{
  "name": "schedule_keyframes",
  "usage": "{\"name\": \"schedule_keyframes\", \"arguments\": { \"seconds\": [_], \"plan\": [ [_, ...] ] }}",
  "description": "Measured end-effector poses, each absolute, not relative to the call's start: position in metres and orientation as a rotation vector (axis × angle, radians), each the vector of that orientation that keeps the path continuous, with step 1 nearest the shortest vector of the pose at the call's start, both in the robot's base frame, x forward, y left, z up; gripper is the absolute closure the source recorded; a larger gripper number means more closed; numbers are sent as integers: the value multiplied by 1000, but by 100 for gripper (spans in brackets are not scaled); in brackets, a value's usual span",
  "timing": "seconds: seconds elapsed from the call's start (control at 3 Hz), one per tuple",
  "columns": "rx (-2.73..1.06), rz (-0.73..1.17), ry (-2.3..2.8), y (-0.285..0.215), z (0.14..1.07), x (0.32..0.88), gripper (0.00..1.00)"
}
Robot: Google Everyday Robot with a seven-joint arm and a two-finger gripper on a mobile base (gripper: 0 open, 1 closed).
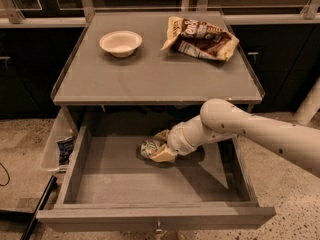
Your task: Pick 7up can from top drawer and place on counter
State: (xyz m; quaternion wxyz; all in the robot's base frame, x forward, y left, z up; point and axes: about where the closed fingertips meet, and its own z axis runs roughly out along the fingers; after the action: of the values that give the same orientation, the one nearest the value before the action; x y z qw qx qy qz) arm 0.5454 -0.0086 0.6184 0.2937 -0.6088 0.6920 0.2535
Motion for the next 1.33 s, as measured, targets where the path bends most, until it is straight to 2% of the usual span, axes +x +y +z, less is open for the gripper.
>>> {"name": "schedule_keyframes", "arguments": {
  "seconds": [1.33],
  "plan": [
    [-1615, 552, 1706, -39, 741, 484, 100]
  ]
}}
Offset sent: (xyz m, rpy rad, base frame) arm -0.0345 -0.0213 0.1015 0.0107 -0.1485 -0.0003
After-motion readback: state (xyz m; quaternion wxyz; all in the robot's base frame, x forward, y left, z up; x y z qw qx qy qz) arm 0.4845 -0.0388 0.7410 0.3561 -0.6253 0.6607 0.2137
